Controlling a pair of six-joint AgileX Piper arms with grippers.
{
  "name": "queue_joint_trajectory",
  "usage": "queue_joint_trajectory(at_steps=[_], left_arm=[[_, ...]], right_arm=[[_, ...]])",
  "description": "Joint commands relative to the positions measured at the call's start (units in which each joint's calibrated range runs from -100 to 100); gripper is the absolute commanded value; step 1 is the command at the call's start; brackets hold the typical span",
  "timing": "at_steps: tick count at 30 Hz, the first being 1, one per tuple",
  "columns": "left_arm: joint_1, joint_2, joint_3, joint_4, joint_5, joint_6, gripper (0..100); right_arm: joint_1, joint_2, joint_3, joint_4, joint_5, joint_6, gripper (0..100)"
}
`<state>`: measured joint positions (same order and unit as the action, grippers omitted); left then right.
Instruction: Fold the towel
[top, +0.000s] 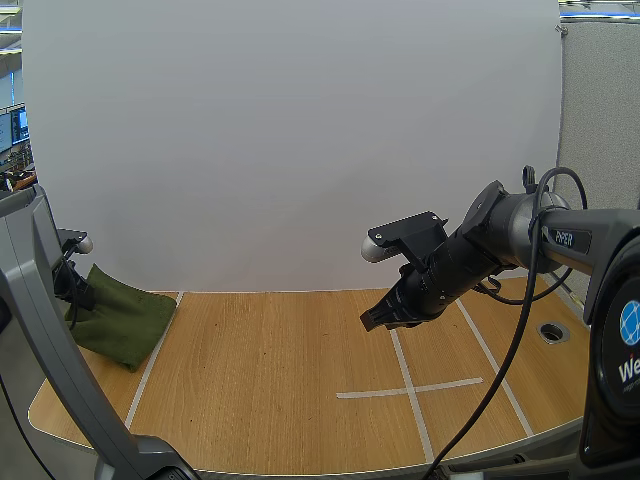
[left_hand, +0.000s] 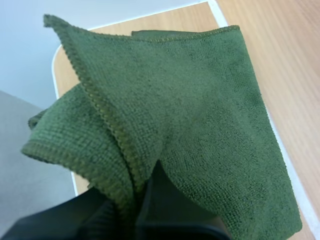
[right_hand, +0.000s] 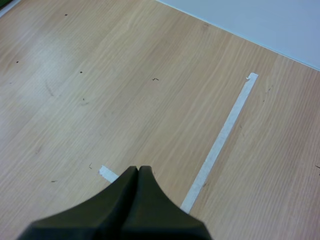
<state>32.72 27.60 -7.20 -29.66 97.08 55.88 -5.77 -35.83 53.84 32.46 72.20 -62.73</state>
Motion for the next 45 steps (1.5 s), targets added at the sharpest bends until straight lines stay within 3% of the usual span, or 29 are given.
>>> queue_joint_trajectory(at_steps=[1,15,17,20,22,24,27,34,45], left_arm=[[0.79,-0.17,-0.61,-1.18,-2.48,-0.61,0],[0.79,-0.17,-1.04,-2.57,-2.33,-1.87,0],[0.79,-0.17,-1.04,-2.91,-2.14,-2.09,5],[0.79,-0.17,-1.04,-3.04,-1.61,-2.09,23],[0.79,-0.32,-1.43,-3.04,-0.88,-2.09,42],[0.79,-0.32,-2.21,-3.04,0.97,-2.09,70],[0.79,-0.43,-3.76,-3.48,2.92,-2.55,100],[0.86,-3.58,-6.49,-4.00,2.92,-3.53,100],[0.86,-12.04,-7.80,-11.23,2.92,-4.31,100]], right_arm=[[-0.03,-0.76,0.34,-0.21,1.03,0.08,0],[-0.03,-0.76,0.34,-0.21,1.03,0.08,0],[-0.03,-0.76,0.34,-0.19,1.03,-0.01,0],[-0.03,-0.76,0.34,-0.19,1.19,-0.01,0],[-0.03,-0.76,0.34,-0.19,1.19,-0.01,0],[-0.03,-0.76,0.34,-0.19,1.19,-0.01,0],[-0.03,-0.76,0.34,-0.19,1.19,-0.01,0],[-0.03,-0.76,0.34,-0.05,1.14,-0.01,0],[-0.03,-4.46,0.34,4.10,0.24,0.09,0]])
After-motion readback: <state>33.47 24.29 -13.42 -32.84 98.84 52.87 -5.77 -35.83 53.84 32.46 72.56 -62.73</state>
